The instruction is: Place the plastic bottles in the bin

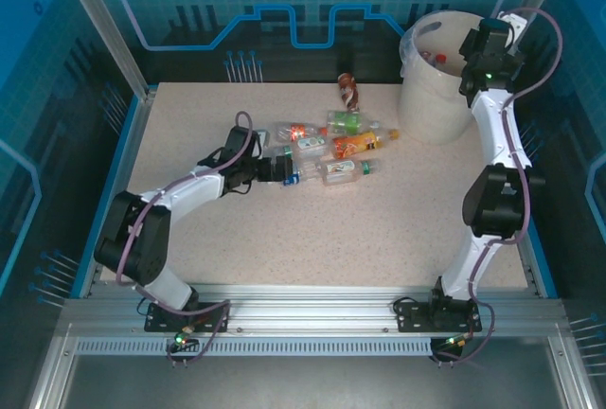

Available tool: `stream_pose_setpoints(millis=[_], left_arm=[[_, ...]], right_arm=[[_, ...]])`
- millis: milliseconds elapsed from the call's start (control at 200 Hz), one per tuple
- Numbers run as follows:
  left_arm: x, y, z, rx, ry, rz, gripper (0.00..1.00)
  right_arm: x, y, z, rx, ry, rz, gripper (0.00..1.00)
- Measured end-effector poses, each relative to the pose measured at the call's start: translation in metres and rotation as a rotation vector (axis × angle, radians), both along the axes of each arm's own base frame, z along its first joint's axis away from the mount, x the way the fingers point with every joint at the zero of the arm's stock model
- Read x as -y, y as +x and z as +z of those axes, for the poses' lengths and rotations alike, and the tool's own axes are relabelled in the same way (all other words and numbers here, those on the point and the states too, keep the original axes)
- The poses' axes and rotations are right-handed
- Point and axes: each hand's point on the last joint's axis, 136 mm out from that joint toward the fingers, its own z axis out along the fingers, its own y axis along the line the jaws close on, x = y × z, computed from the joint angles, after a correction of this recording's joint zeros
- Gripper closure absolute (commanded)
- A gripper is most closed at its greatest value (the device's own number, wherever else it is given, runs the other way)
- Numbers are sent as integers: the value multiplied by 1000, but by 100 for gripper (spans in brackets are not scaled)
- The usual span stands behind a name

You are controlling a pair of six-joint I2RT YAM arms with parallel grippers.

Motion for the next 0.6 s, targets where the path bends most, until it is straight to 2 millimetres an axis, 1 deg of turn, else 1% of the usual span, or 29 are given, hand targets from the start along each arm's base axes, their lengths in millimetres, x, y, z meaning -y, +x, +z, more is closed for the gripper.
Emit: stream_pose_setpoints(millis=[30,100,195,305,440,600], left_arm=[[1,1,0,0,2,-8,1],[3,4,-2,-3,5,-20,1],[5,7,-7,-6,18,-39,1],[8,11,-13,-13,29,-57,1],[12,17,-13,-4,19,-67,1],[17,22,-21,-16,9,-78,1]], right_arm=[[-2,-3,1,3,6,10,0],[-6,-9,6,15,16,29,0],[-13,-19,19,45,24,61,0],[-22,-35,29,72,34,98,0],[-33,-56,36,78,49,145,0],[-56,-88,36,61,89,251,0]])
